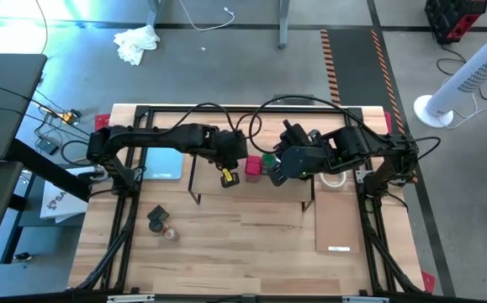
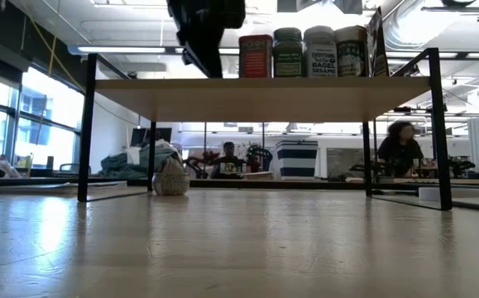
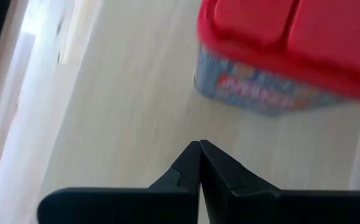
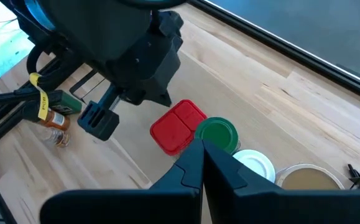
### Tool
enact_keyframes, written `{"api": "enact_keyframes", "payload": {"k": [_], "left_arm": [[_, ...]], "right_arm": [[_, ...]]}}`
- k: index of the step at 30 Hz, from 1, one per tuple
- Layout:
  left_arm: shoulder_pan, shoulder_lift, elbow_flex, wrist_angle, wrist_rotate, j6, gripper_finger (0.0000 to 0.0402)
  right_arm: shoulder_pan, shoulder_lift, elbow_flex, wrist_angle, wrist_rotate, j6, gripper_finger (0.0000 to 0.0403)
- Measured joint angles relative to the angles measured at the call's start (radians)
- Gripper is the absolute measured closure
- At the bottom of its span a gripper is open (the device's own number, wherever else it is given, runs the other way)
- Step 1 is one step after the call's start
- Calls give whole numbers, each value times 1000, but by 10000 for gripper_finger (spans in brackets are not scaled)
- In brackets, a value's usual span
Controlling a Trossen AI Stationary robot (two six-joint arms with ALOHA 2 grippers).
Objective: Shelf spices
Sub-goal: Put the black seasoning can on the shelf
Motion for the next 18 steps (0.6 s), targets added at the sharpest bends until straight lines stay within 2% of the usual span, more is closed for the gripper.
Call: {"api": "enact_keyframes", "payload": {"k": [3,8,14,18], "left_arm": [[-11,0,0,-46,6,-24,401],[-74,-35,0,-106,82,-46,401],[-189,-160,0,-176,3,-105,401],[-273,-278,0,-294,1,-163,401]], "right_arm": [[0,0,0,0,0,1,403],[0,0,0,-1,-2,-1,403],[0,0,0,-2,-2,-25,403],[0,0,0,0,1,-47,403]]}}
